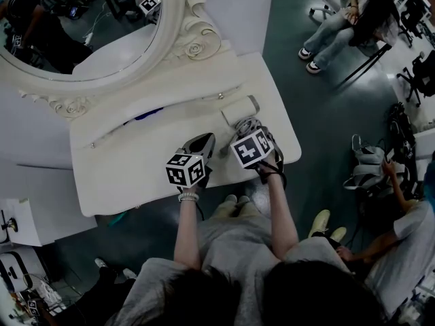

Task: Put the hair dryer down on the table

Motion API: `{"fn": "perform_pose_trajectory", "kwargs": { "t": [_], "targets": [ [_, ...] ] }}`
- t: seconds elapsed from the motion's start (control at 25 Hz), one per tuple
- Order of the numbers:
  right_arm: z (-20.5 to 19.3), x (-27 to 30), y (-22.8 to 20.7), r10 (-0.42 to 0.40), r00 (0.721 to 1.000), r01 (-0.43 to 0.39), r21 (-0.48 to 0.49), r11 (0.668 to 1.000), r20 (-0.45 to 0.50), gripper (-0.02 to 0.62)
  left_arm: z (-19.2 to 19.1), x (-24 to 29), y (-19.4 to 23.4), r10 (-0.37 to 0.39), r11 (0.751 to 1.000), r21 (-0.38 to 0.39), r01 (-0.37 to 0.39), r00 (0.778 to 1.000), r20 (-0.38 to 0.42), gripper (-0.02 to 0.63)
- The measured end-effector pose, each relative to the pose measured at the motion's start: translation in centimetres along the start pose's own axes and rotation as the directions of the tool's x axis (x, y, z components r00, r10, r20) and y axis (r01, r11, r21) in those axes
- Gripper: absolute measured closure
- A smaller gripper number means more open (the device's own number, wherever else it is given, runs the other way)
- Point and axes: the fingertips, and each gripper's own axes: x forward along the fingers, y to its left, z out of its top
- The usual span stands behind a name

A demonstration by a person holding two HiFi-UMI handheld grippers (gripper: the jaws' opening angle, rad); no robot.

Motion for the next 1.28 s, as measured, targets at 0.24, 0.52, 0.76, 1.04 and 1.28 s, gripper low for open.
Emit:
{"fn": "perform_pose_trajectory", "kwargs": {
  "t": [0.24, 0.52, 0.76, 1.04, 1.28],
  "targets": [
    [0.0, 0.1, -0.1, -0.015, 0.999, 0.014, 0.055, 0.998, 0.03, 0.362, 0.2, -0.6, -0.1, -0.004, 1.0, 0.008, 0.004, 1.0, 0.007, 0.601],
    [0.2, -0.6, -0.4, -0.046, 0.996, 0.038, 0.098, 0.994, 0.08, 0.338, 0.4, -1.4, -0.2, -0.009, 1.0, 0.012, 0.009, 1.0, 0.024, 0.601],
    [-0.8, -1.6, -0.3, -0.051, 0.992, 0.035, 0.139, 0.99, 0.117, 0.339, 0.2, -2.0, -1.0, -0.027, 0.999, 0.027, 0.026, 0.999, 0.029, 0.601],
    [-0.6, -5.2, -0.9, -0.09, 0.96, 0.039, 0.194, 0.98, 0.265, 0.339, 0.8, -3.0, -1.8, -0.015, 0.999, 0.05, 0.011, 0.997, 0.074, 0.601],
    [0.8, -8.4, 0.7, -0.046, 0.925, -0.044, 0.227, 0.973, 0.376, 0.384, 1.7, -4.3, -4.0, -0.05, 0.992, 0.118, 0.036, 0.992, 0.116, 0.601]
  ]
}}
